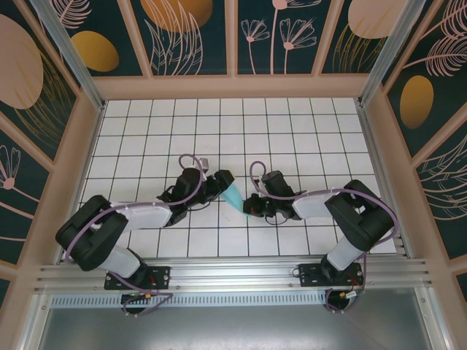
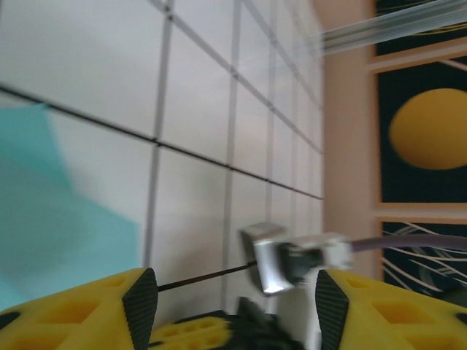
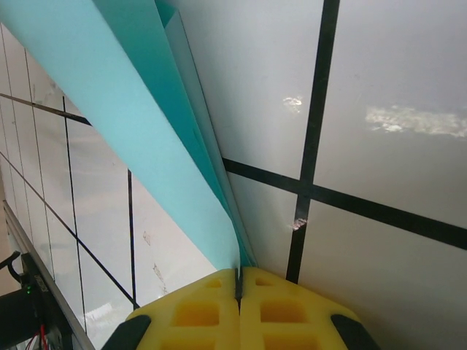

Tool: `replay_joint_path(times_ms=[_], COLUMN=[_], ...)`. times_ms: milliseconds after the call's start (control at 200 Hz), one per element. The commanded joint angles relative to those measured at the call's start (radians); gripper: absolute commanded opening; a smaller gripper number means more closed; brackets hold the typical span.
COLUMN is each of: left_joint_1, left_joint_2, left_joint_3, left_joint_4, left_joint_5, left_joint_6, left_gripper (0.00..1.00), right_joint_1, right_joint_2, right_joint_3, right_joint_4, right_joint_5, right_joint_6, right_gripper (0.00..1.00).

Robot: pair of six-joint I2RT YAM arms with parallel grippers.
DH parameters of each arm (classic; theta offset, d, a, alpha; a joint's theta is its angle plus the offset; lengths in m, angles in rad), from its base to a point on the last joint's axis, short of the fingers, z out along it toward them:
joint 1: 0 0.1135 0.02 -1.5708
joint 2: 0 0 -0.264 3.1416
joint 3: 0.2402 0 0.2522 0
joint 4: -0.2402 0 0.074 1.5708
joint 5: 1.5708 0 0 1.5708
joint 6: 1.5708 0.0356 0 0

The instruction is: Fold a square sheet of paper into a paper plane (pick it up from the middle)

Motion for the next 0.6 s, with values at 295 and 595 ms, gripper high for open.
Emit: replay_joint_path(times_ms=[295, 595], left_joint_1=[-0.012, -0.013], left_joint_2=[0.136, 0.207], left_joint_3=[0.074, 0.08], left_joint_4=[0.105, 0.085], left_joint_5=[0.062, -0.004], left_joint_6=[-0.046, -0.065], left_gripper=[0.62, 0.62], right_joint_1=[0.041, 0.074], right_joint_2=[0.046, 0.066], right_joint_3=[0.067, 0.088], right_joint_4=[-0.162, -0.188], right_joint_5=[0.123, 0.168], right_joint_6=[-0.068, -0.076], right_gripper=[0.0, 0.0])
